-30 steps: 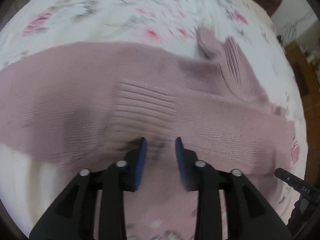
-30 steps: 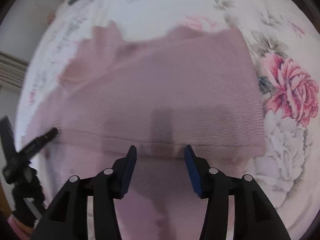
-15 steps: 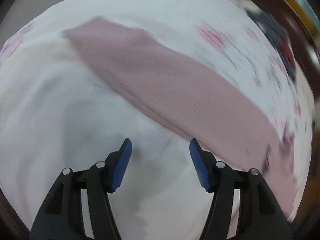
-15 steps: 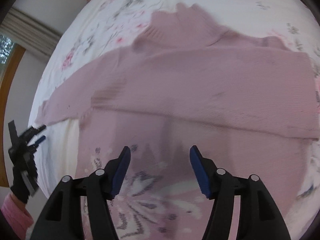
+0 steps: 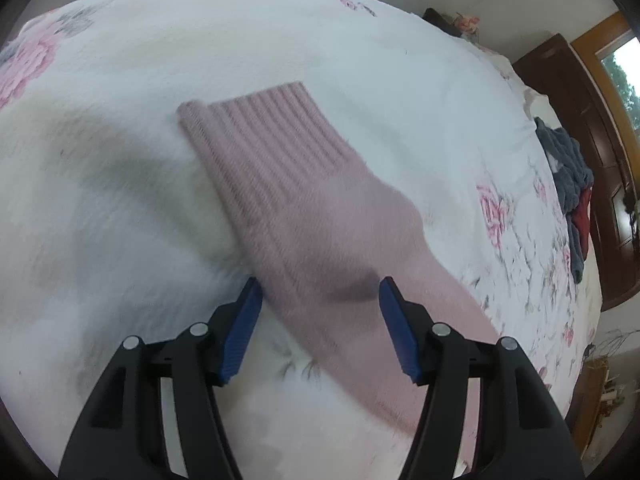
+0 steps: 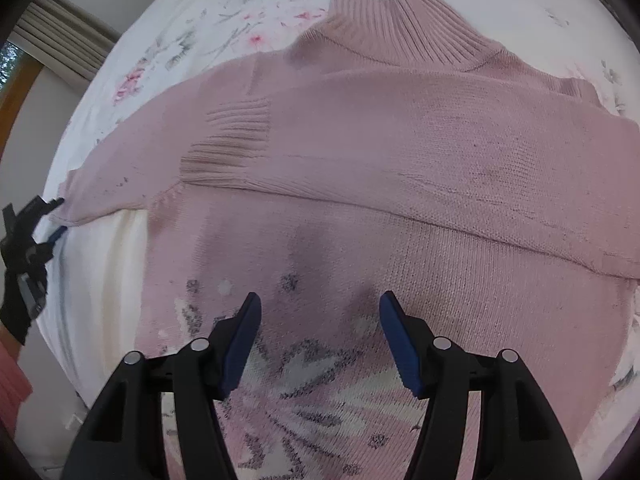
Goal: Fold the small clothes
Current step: 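Grasp the other sleeve cuff with the left tool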
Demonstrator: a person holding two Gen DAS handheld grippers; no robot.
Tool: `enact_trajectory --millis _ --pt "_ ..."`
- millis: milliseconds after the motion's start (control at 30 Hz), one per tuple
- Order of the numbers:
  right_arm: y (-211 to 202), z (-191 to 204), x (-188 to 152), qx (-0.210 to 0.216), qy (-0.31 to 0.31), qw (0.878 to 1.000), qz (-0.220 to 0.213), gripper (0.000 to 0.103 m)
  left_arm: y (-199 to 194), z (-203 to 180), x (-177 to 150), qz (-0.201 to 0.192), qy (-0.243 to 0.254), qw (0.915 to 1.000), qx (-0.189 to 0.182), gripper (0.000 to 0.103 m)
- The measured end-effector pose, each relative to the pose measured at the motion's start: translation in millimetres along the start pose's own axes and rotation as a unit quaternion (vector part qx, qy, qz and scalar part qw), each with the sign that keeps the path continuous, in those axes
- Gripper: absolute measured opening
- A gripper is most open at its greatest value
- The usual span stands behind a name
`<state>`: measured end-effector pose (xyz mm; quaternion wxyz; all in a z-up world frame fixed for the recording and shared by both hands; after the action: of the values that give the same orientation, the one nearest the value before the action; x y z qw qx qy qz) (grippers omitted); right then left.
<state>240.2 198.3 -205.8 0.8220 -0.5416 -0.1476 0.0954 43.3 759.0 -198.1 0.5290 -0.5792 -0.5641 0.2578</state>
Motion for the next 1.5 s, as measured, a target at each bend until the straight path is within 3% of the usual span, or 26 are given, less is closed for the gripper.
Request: enact_trajectory --millis 200,300,500,800,1000,1100,1300,1433,1500 --pt "8 -2 -4 -0.010 0.006 1.000 0.010 0.062 -7 -11 5 -0.012 0.005 0.9998 -0.014 0.005" --pt "11 -2 -6 -0.011 0.008 1.000 0.012 0.062 -18 -20 4 -0.026 0.009 0.9990 -0.034 0.006" --pt "2 -9 -7 -0.010 0.009 1.000 0.006 0.062 -55 -77 -22 -0.047 0.080 0.9912 -0.094 0.005" --pt "-21 -31 -10 -0.006 0.018 1.000 -0.012 0.062 -77 -188 -124 -0.011 0.182 0.9655 -0.186 0.005" --pt "-26 -45 -12 -0.003 0.030 0.999 -0.016 0.062 -46 -234 -200 0.041 0.226 0.9534 -0.195 0.005" --pt "-29 -50 -12 -0.002 0.032 0.999 -0.018 0.062 -20 -233 -225 0.069 0.230 0.9546 -0.177 0.005" --pt "-26 -53 -11 0.001 0.034 0.999 -0.013 0.062 18 -209 -246 0.114 0.217 0.9585 -0.146 0.007" --pt "-21 -44 -5 0.007 0.032 0.999 -0.009 0.062 18 -198 -247 0.141 0.211 0.9534 -0.163 0.009" --pt "-19 -35 1 0.016 0.030 0.999 -0.010 0.062 2 -193 -246 0.158 0.213 0.9469 -0.182 0.017"
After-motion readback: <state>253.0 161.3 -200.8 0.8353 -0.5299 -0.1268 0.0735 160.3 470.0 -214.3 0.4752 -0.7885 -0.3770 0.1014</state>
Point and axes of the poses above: each gripper's, at about its wrist camera, not at the fingertips, and y roughly the way its jaws point, z to its left, x to its top, the point moved 7 cm from there along y, roughly the way its jaws point, and after that the axes turned 7 degrees about x, right-handed, at the moved point
